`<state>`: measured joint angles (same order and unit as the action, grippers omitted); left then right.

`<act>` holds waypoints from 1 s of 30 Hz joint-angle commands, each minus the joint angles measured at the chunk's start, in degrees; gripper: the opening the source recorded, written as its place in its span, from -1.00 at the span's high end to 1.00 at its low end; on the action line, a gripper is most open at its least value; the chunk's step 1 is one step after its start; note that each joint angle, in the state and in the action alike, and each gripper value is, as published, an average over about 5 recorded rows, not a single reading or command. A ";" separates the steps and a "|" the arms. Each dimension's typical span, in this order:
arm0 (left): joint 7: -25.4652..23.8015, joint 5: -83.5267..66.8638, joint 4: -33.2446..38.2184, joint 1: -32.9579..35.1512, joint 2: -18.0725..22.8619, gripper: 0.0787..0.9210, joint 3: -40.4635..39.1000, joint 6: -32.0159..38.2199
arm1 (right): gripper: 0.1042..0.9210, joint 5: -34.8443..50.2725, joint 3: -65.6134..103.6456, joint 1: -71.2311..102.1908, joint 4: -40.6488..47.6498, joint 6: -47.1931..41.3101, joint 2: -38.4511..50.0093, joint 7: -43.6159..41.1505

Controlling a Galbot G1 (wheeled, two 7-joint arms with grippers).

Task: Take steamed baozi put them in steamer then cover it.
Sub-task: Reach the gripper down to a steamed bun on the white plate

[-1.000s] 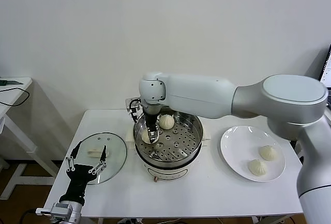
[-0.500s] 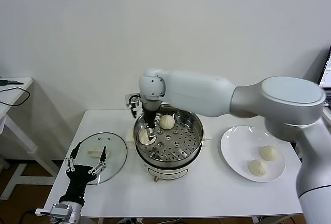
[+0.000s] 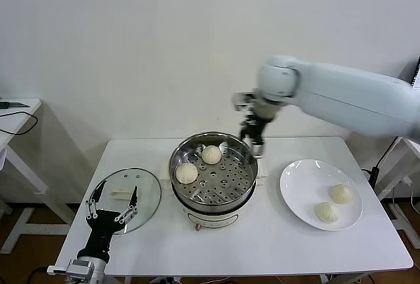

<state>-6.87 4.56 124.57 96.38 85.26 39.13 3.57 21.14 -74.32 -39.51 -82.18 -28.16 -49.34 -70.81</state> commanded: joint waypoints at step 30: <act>0.54 1.94 -0.24 0.42 0.68 -0.77 -1.23 0.44 | -0.76 -33.58 39.38 50.40 8.10 17.56 20.38 -2.38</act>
<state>-6.40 6.26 124.48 96.77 85.85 38.11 4.03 -8.77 -44.31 0.83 -77.31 -11.78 -28.59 -74.11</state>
